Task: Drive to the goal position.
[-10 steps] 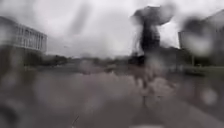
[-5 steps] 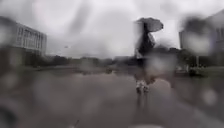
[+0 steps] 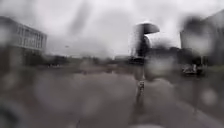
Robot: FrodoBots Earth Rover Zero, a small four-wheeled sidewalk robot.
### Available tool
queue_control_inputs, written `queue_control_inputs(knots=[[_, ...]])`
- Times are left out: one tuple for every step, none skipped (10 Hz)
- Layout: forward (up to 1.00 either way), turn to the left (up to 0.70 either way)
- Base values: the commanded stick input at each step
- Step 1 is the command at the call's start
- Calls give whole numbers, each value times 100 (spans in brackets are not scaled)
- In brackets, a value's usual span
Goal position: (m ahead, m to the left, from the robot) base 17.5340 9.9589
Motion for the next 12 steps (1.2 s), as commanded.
queue_control_inputs(knots=[[100, 0], [100, 0], [100, 0], [100, -1], [100, -8], [100, -26], [100, -37], [100, -38], [100, -23], [100, 0], [100, 0], [100, 0]])
